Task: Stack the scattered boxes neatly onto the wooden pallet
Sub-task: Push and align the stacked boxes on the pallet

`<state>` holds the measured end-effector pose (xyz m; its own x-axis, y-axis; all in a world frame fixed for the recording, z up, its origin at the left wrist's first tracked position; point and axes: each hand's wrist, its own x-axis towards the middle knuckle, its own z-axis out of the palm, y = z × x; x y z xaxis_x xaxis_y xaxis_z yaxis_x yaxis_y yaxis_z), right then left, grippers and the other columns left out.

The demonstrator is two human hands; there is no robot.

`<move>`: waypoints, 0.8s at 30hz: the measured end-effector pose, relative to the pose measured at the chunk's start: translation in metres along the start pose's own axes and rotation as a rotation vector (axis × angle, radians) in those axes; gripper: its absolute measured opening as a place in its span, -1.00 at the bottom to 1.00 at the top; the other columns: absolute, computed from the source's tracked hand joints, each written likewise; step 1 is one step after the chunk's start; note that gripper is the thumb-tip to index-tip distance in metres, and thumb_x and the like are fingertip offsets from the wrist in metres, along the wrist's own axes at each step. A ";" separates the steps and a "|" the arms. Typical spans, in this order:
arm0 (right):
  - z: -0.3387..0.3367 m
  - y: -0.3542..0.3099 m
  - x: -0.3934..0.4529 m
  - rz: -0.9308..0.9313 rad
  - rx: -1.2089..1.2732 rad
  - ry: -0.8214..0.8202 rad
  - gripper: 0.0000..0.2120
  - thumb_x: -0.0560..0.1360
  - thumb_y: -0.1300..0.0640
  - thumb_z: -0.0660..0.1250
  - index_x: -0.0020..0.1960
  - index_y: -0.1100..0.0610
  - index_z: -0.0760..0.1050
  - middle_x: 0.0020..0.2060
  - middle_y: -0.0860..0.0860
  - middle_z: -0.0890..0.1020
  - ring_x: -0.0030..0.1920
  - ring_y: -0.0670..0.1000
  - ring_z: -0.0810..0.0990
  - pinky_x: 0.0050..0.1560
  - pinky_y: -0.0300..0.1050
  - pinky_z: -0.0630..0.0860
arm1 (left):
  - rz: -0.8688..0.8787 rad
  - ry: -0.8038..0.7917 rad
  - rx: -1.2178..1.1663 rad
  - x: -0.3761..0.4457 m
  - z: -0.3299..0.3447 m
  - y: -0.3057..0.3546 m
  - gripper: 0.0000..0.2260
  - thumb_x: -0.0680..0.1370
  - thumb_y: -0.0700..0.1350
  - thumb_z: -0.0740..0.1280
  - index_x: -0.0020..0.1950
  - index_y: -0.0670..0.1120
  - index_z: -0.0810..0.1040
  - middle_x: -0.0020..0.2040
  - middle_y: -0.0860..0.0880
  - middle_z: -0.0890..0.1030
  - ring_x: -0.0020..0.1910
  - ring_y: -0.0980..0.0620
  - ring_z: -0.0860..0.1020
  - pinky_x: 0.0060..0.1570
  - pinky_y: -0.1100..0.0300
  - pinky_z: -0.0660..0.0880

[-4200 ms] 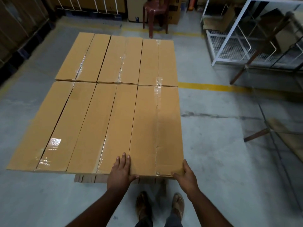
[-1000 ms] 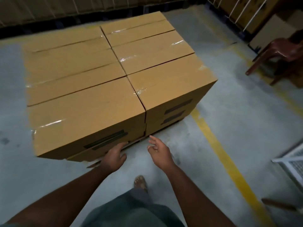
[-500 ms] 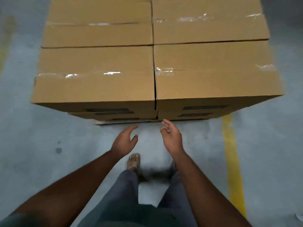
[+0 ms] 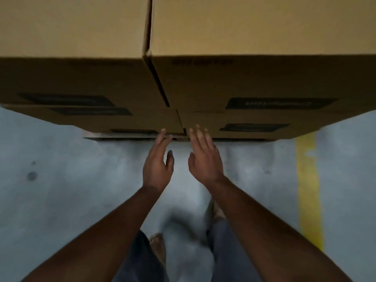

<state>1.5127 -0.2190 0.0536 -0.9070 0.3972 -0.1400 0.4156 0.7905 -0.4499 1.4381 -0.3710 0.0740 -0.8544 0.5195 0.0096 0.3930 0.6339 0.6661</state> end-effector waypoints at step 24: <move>0.079 0.106 0.109 -0.405 -0.713 0.691 -0.02 0.53 0.18 0.44 0.71 0.00 -0.14 0.69 -0.01 -0.22 0.68 0.08 -0.23 0.65 0.17 -0.24 | 0.593 0.557 0.459 0.134 0.114 -0.116 0.11 0.48 0.23 0.50 0.69 -0.07 -0.22 0.67 -0.07 -0.32 0.66 -0.14 -0.27 0.59 -0.26 -0.21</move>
<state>1.4522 -0.1286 -0.0795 -0.8442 0.0454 0.5340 0.2392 0.9236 0.2995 1.3170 -0.3097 -0.0870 -0.4641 0.5566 0.6890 0.8117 0.5786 0.0794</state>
